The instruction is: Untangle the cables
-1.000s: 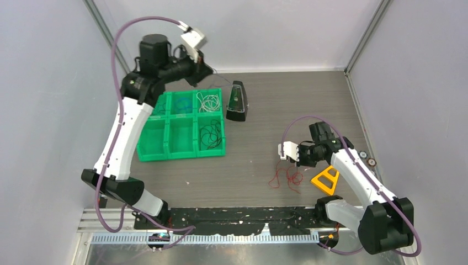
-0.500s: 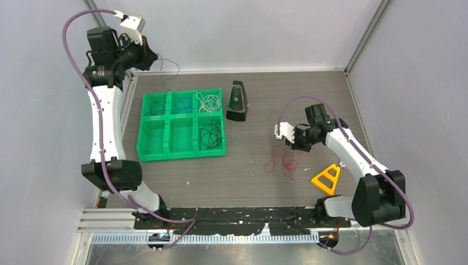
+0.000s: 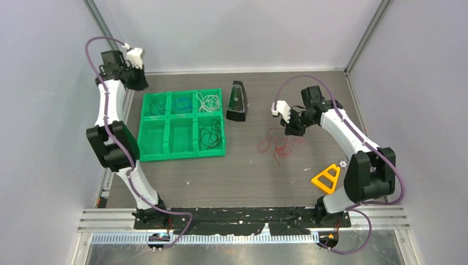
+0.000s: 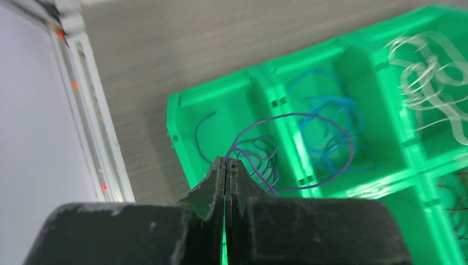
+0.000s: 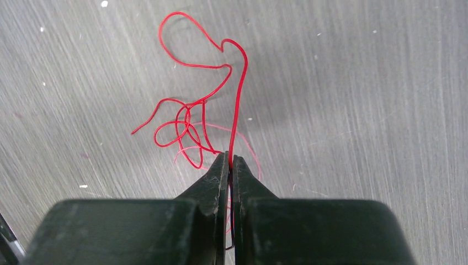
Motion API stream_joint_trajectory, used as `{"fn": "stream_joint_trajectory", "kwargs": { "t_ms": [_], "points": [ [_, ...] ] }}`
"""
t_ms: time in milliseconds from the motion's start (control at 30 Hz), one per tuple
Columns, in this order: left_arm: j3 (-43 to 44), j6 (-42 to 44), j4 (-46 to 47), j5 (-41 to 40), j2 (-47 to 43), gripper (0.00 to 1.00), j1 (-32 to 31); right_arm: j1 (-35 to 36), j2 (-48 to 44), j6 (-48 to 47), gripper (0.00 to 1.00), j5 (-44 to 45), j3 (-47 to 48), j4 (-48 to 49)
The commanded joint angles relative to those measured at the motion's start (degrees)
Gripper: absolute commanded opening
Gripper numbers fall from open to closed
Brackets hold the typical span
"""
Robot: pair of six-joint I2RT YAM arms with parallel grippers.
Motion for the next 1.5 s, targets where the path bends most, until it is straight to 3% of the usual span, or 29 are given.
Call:
{"fn": "stream_joint_trajectory", "kwargs": {
  "t_ms": [0,167,200,300,367,600,767,933,1067,1167,1400,1433,1467],
  "points": [
    [-3.06,4.16,3.65,-5.06,4.08,0.0,-0.26,-0.12,2.9,5.86,0.05,-3.14,6.93,-0.8],
    [-5.94,7.58,0.86,-6.62,5.85,0.01,-1.71,-0.12,4.94,9.23,0.05,-4.8,11.04,-0.98],
    [-6.53,8.1,-0.05,-6.61,5.91,0.08,-2.13,-0.16,5.28,9.75,0.05,-5.69,11.89,-0.81],
    [-5.67,8.47,-4.32,-8.02,5.83,0.45,-3.49,-0.11,5.81,12.37,0.05,-7.74,13.73,-0.73],
    [-3.28,6.25,-7.06,-7.74,4.13,0.64,-3.58,-0.12,5.66,13.7,0.05,-9.39,14.36,-0.64],
    [-3.42,4.72,-5.15,1.11,-11.35,0.94,-4.3,-0.12,2.04,14.44,0.05,-16.22,13.38,-1.21],
    [-10.14,7.06,-4.07,12.53,-22.35,0.96,-12.3,-0.13,-1.73,15.7,0.05,-19.79,12.4,-1.77],
    [-19.97,2.96,3.27,16.47,-27.74,1.0,-31.9,0.04,-4.9,17.67,0.05,-22.73,11.78,-1.54],
    [-21.37,-3.08,10.54,14.54,-23.48,1.0,-45.07,0.38,-7.22,16.85,0.05,-24.31,10.72,-3.01],
    [-20.9,-7.03,15.39,12.75,-18.47,1.0,-51.48,0.71,-8.83,16.72,0.05,-25.34,10.3,-4.18],
    [-19.89,-15.08,21.57,14.43,-7.14,1.0,-58.4,1.38,-14.1,20.57,0.05,-27.52,8.82,-1.97],
    [-19.54,-15.85,21.61,15.53,-5.88,0.9,-58.57,1.38,-14.52,21.13,0.05,-27.61,8.57,-1.48],
    [-18.74,-15.94,20.91,17.28,-4.8,0.75,-58.59,1.34,-15.28,22.2,0.05,-27.43,8.24,-0.58]
  ]
}}
